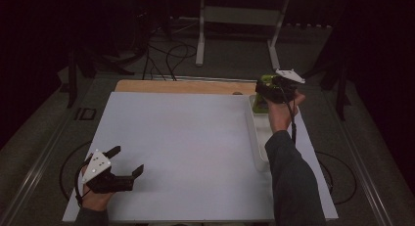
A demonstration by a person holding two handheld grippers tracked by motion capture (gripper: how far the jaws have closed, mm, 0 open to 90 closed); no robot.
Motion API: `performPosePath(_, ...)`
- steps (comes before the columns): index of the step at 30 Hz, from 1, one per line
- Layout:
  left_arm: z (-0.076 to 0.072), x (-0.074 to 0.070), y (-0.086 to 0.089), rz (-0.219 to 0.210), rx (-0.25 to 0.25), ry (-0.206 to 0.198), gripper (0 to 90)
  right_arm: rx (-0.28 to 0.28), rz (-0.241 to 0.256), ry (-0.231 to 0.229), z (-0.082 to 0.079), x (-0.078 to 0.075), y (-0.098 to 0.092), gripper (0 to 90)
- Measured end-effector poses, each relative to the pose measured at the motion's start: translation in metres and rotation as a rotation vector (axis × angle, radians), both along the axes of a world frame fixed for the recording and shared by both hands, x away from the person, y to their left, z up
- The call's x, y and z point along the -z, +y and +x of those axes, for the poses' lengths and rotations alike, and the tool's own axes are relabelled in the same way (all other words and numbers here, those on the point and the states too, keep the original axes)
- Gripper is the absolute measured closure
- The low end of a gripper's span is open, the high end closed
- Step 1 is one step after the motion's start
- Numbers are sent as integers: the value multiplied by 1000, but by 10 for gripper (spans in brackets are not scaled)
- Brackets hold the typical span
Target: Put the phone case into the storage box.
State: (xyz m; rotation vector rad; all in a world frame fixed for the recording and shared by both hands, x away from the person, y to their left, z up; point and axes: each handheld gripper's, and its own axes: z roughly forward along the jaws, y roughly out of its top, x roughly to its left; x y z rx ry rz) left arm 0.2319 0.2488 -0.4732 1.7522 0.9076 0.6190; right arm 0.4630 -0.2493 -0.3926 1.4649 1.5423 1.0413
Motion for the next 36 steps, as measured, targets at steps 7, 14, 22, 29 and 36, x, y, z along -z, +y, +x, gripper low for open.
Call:
performPosePath(7, 0, 0, 1, -1, -2, -3, 0, 7, -11, 9, 3, 3, 0, 151)
performPosePath(14, -1, -1, 2, -2, -6, -6, 0, 9, -27, 21, 5, 7, 0, 151)
performPosePath(22, -1, -2, 2, -6, -7, -8, 0, 11, -39, 37, 7, 11, 1, 151)
performPosePath(29, -1, -2, 2, -5, -8, -10, 0, 7, -46, 60, 9, 16, 4, 150)
performPosePath(36, -1, -2, 2, -5, -8, -10, 0, 1, -47, 85, 11, 22, 6, 150)
